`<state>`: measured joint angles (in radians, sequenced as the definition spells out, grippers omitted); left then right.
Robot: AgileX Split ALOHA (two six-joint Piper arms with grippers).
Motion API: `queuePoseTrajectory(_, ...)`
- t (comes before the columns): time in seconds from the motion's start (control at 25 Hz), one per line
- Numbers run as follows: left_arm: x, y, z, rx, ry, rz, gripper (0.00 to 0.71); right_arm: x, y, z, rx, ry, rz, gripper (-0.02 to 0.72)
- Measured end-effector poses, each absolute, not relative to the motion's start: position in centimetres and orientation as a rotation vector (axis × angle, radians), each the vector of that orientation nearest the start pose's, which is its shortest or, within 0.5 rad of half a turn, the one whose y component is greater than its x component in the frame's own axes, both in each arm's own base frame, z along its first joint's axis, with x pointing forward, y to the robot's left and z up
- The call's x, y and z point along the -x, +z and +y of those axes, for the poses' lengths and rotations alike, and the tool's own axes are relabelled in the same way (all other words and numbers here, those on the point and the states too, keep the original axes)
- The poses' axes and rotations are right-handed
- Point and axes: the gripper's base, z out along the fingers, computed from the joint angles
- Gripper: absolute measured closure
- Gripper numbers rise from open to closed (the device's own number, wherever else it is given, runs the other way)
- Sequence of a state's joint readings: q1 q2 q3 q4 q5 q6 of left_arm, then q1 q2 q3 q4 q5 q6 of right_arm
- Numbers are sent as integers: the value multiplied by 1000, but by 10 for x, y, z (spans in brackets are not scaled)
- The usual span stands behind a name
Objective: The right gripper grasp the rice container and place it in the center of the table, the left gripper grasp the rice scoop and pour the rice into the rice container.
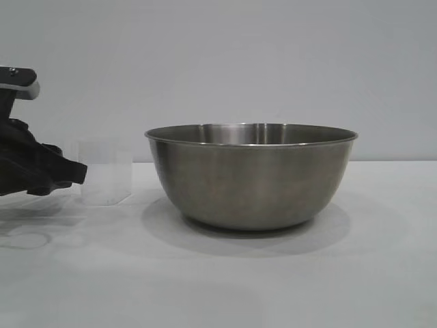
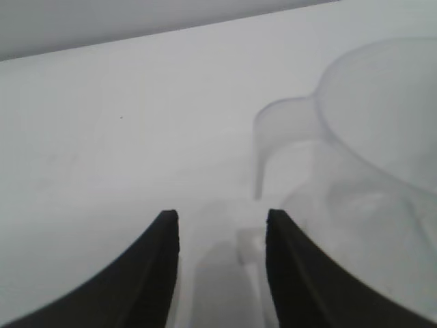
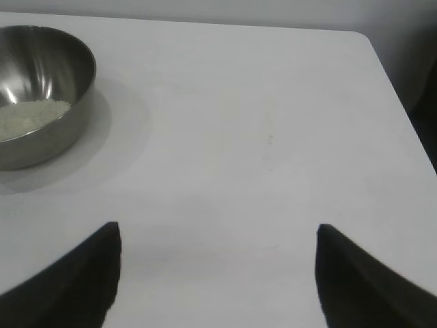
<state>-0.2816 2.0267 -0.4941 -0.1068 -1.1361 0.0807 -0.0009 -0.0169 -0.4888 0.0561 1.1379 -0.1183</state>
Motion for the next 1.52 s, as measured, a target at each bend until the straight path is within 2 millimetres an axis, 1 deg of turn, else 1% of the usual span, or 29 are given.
queuePoseTrajectory(0.12,-276,95,-73,-258,-93,1862,450,10,268,5,129,-3,2110,149)
queuePoseTrajectory(0.28,-266,111,-77,-327,-138,1811,450,10,268,5,129,-3,2110,149)
queuePoseTrajectory(0.32,-265,115,-78,-341,-148,1793,389,10,268,5,129,-3,2110,149)
queuePoseTrajectory(0.4,-264,122,-80,-374,-168,1765,315,10,268,5,129,-3,2110,149)
queuePoseTrajectory(0.48,-263,127,-81,-387,-177,1744,221,10,268,5,129,-3,2110,149)
queuePoseTrajectory(0.52,-263,130,-82,-388,-179,1734,189,10,268,5,129,-3,2110,149)
queuePoseTrajectory(0.68,-261,144,-84,-406,-192,1679,192,10,268,5,129,-3,2110,149)
queuePoseTrajectory(0.72,-261,147,-84,-410,-195,1664,249,10,268,5,129,-3,2110,149)
queuePoseTrajectory(0.76,-260,152,-84,-411,-198,1646,268,10,268,5,129,-3,2110,149)
queuePoseTrajectory(0.8,-259,158,-84,-410,-201,1625,254,10,268,5,129,-3,2110,149)
queuePoseTrajectory(0.92,-256,172,-84,-415,-201,1590,254,10,268,5,129,-3,2110,149)
queuePoseTrajectory(1.12,-264,191,-85,-446,-170,1677,254,10,268,5,129,-3,2110,149)
queuePoseTrajectory(1.32,-268,218,-84,-424,-165,1753,254,10,268,5,129,-3,2110,149)
queuePoseTrajectory(1.52,-270,239,-81,-436,-123,1898,254,10,268,5,129,-3,2110,149)
